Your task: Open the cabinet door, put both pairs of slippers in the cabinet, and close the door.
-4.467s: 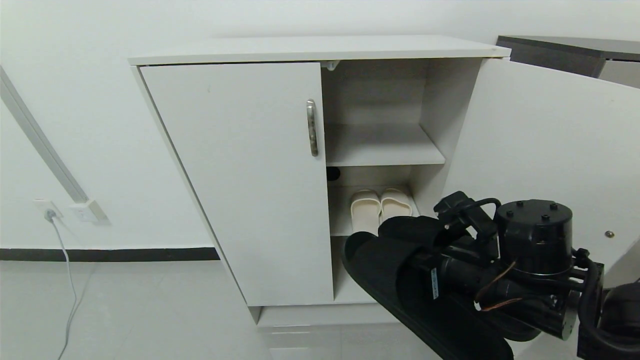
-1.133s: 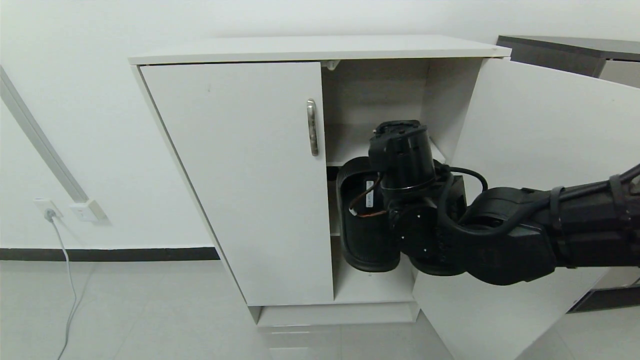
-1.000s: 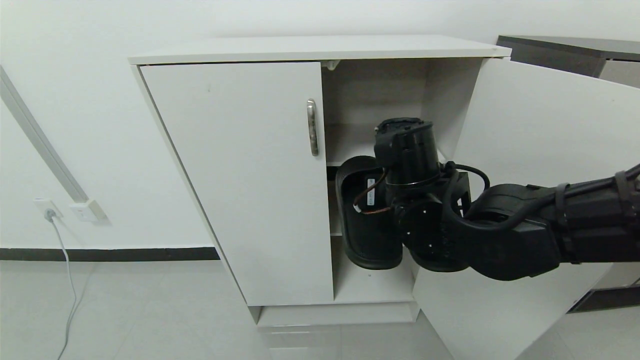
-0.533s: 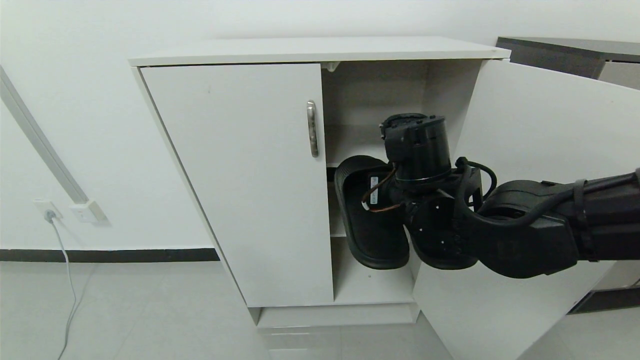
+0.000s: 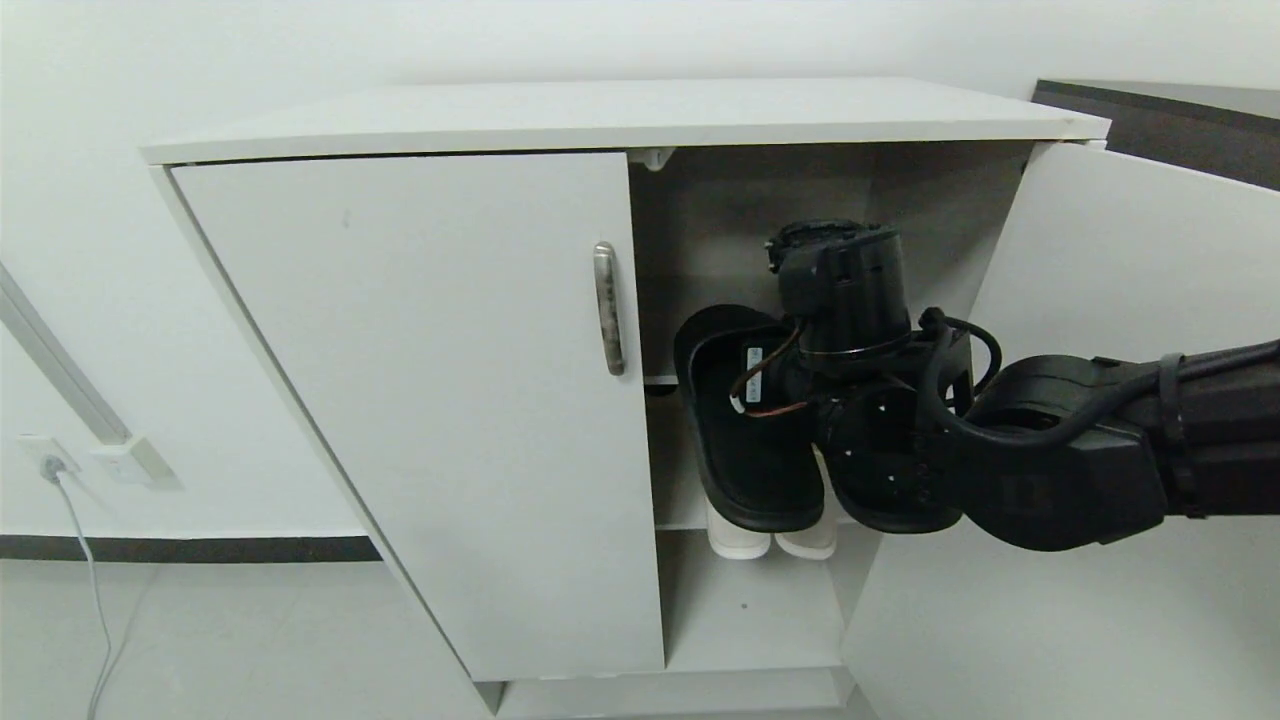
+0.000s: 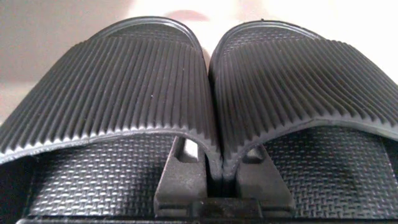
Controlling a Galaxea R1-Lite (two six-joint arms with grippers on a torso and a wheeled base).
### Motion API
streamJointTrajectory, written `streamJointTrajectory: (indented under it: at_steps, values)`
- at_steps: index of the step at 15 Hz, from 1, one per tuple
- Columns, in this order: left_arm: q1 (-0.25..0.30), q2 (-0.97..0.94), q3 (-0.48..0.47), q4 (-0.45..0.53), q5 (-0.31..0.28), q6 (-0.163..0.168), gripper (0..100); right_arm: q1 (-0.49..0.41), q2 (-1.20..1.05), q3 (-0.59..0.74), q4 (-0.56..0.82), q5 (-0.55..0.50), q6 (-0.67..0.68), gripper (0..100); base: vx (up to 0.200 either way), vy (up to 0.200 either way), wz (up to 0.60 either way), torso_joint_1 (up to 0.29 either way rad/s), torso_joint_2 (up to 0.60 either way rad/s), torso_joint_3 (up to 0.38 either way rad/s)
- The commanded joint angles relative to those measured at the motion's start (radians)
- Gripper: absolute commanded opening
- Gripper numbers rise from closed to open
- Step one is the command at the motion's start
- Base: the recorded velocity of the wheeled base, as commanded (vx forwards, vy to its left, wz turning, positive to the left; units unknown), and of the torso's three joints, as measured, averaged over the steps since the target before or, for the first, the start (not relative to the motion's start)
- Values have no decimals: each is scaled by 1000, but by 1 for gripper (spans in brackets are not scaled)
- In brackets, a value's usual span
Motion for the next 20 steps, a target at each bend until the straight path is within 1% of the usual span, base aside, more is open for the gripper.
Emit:
streamJointTrajectory:
  at_steps: [1,7,9,12,15,20]
  values:
    - [0,0,0,-1,0,0,0,0,5,-1,-1,2,1,0,0,0,0,0,0,0]
    - [0,0,0,-1,0,0,0,-5,22,-14,-1,8,3,0,0,0,0,0,0,0]
    - [0,0,0,-1,2,3,0,-19,41,-28,0,11,-2,0,0,0,0,0,0,0]
    - [0,0,0,-1,2,2,0,-69,112,-118,10,92,-8,0,0,0,0,0,0,0]
    - [0,0,2,-1,5,2,0,-98,163,-221,97,142,-12,0,0,0,0,0,0,0]
    - [0,0,2,-1,6,2,0,-141,275,-433,175,131,-12,0,0,0,0,0,0,0]
